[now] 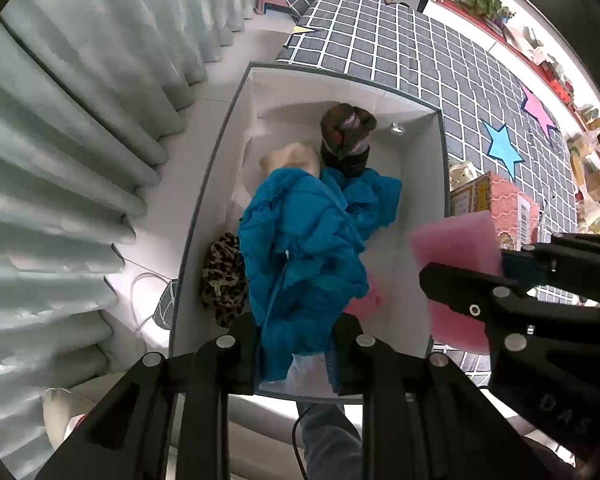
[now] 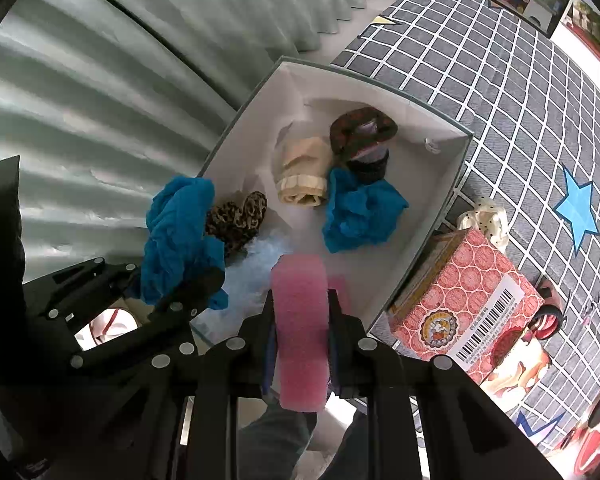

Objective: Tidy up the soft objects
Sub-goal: 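Lower the blue cloth and pink foam over the white box with both tools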

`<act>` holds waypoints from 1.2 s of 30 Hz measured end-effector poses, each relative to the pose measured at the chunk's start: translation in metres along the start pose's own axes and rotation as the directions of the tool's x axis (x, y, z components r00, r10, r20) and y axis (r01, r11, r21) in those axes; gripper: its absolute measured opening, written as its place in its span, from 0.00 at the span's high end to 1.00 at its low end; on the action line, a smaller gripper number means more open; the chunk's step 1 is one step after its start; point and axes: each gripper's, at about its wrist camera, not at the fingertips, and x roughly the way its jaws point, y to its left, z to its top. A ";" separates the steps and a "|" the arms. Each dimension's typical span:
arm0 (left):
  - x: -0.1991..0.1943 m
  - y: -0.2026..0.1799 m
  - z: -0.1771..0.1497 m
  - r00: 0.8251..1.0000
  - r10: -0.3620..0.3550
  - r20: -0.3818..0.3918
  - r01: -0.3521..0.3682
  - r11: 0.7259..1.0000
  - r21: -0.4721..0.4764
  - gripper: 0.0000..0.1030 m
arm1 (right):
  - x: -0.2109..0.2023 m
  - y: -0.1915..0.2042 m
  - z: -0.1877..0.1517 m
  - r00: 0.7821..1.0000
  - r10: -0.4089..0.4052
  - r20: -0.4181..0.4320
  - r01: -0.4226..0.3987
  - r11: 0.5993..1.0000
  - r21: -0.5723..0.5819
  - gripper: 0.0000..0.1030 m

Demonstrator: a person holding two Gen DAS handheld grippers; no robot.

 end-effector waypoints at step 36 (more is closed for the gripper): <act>0.009 -0.007 0.005 1.000 0.004 0.008 -0.005 0.999 0.051 0.57 | 0.016 -0.002 0.011 1.000 0.019 -0.020 -0.018 1.000 0.021 0.79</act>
